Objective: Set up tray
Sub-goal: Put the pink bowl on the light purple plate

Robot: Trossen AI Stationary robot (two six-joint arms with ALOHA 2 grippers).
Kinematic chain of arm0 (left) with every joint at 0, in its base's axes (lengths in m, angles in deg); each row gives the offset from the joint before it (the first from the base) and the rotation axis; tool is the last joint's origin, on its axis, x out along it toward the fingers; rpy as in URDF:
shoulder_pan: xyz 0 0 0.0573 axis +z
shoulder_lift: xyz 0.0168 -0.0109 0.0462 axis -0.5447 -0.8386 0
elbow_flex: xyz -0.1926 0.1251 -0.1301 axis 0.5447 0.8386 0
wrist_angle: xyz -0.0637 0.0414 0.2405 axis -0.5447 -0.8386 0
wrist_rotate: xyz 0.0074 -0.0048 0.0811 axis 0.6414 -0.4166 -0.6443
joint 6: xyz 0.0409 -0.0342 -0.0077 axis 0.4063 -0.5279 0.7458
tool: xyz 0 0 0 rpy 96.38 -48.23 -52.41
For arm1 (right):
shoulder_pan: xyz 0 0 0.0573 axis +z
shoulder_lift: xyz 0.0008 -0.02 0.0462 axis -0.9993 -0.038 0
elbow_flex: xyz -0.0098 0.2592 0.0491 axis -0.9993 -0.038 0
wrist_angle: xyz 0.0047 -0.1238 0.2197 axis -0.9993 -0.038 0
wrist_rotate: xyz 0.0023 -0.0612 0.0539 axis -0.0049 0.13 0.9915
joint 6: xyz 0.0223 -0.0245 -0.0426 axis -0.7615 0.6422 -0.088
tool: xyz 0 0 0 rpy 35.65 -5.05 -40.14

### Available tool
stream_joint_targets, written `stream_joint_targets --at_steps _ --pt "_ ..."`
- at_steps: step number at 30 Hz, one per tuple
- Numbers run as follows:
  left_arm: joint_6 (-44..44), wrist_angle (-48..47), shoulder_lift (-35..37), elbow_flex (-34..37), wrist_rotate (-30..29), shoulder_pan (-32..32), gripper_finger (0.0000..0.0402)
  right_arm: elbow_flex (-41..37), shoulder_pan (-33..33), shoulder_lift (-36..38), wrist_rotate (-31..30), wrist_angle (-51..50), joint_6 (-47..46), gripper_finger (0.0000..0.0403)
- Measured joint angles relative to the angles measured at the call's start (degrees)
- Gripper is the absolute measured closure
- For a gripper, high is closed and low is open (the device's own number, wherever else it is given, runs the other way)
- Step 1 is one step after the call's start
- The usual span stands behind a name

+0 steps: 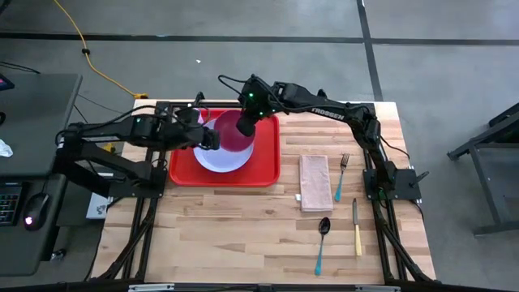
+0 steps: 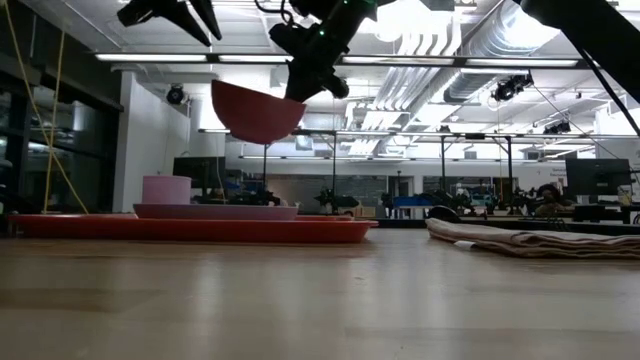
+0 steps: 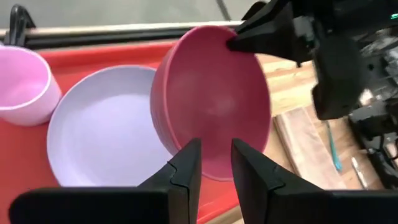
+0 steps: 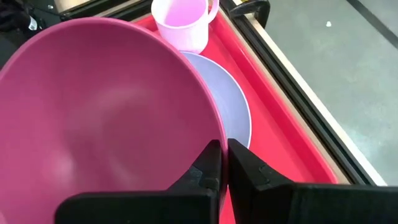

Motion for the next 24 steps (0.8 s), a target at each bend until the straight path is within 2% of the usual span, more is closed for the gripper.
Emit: stream_joint_targets --at_steps 9,17,24 --pt "-0.12 -1.18 -5.04 -1.88 11.02 7.81 0.0284 0.00 0.77 0.00 -1.51 -0.53 0.96 0.0403" --pt "-0.08 -2.02 -6.50 -1.88 12.04 9.49 0.0284 0.00 0.49 0.00 -1.90 -1.49 1.38 0.0403" --pt "-0.02 -4.46 -6.47 -1.88 9.91 9.77 0.0284 0.00 0.27 0.00 -1.86 -1.05 1.31 0.0403"
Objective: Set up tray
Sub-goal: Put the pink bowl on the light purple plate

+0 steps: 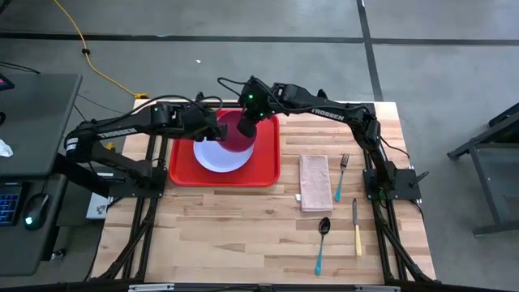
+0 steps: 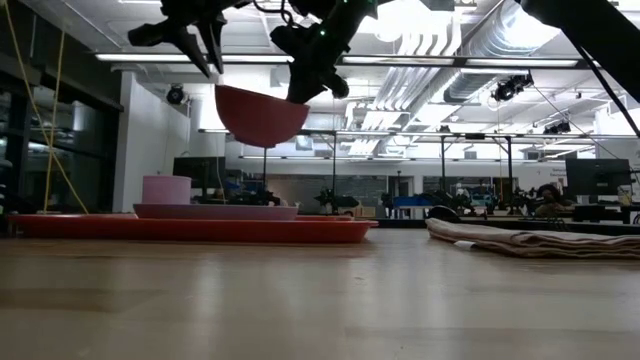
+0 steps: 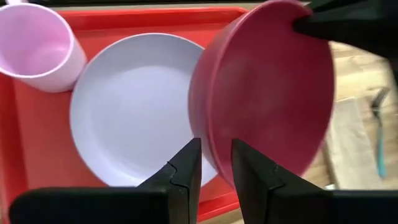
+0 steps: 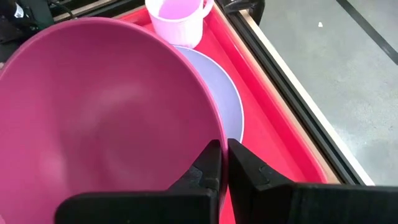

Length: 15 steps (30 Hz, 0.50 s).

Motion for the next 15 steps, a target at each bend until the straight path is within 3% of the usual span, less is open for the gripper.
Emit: stream_joint_targets --at_steps 15 --pt "-0.47 -0.34 -0.45 0.01 0.92 2.18 0.0284 0.00 0.46 0.00 0.44 1.64 -0.40 0.0403"
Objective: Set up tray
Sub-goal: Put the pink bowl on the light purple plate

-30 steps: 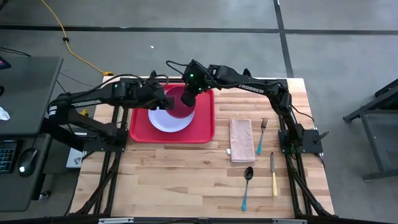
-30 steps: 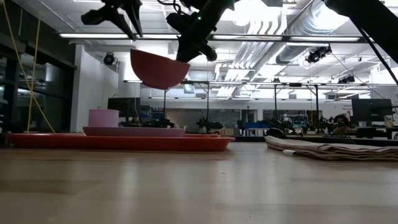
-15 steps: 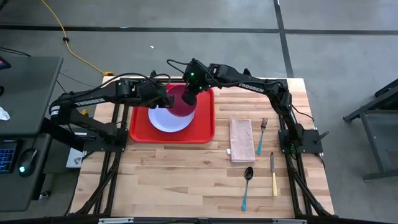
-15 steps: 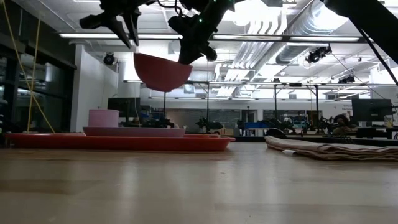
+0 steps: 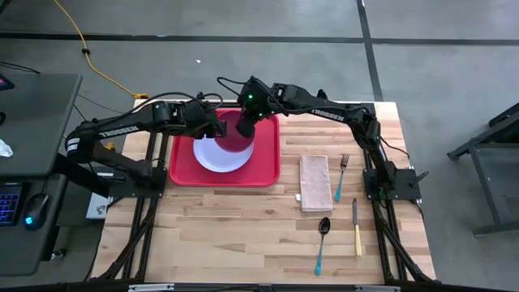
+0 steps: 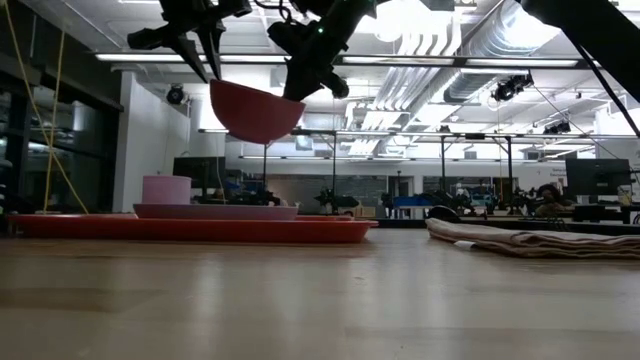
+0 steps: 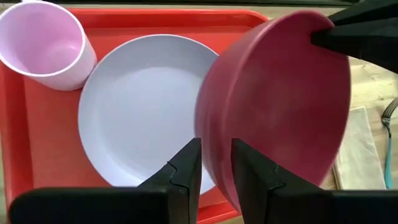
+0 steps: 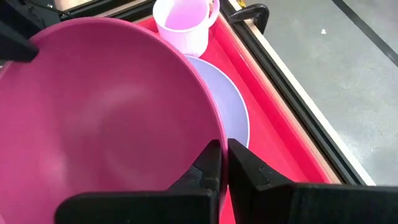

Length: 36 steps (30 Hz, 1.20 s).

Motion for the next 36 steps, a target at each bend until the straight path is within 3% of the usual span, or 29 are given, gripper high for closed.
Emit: stream_joint_targets --at_steps 15,36 --pt "-0.50 -1.63 -2.24 -0.04 0.10 1.17 0.0284 0.00 0.52 -2.25 2.70 0.72 -0.02 0.0403" --pt "-0.33 -3.02 -6.01 0.02 3.08 3.04 0.0284 0.00 0.20 -2.25 1.28 -0.11 2.50 0.0403"
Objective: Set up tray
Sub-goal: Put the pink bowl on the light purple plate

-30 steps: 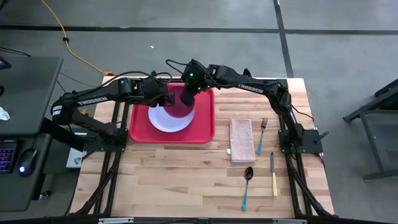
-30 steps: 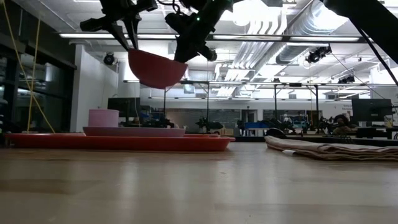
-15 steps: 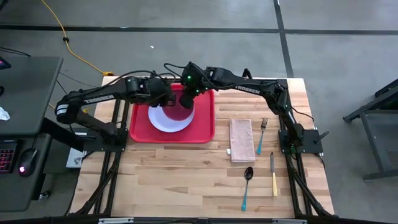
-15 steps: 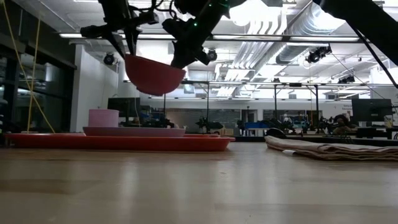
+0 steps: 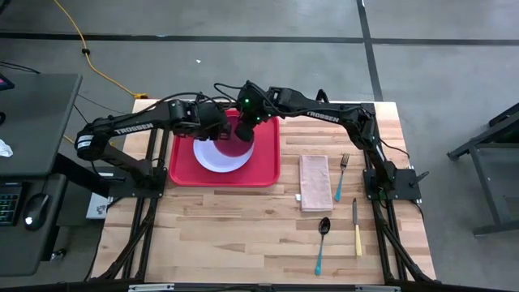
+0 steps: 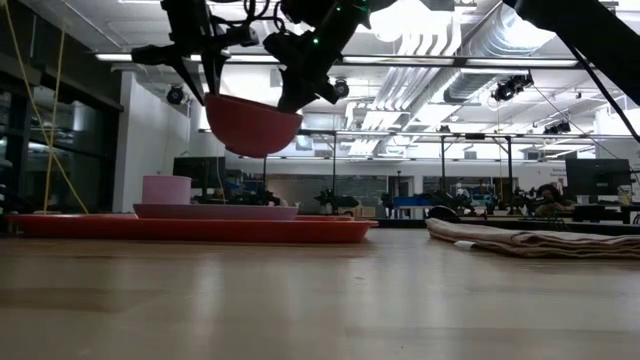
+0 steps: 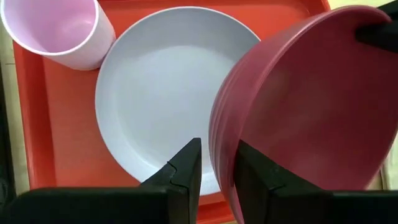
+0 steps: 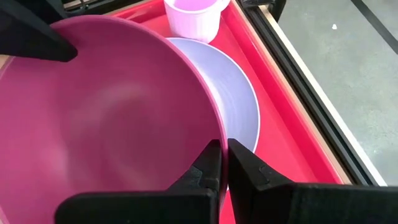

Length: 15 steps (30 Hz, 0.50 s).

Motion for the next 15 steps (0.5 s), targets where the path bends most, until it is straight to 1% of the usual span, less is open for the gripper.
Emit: stream_joint_targets --at_steps 11,15 --pt "1.28 -0.02 0.00 0.00 -0.54 0.00 0.0284 0.00 0.02 0.00 0.21 0.00 -0.10 0.0403" --pt "1.31 -0.28 0.02 0.00 -0.56 0.00 0.0284 0.00 0.11 0.00 2.01 0.49 -0.57 0.0403"
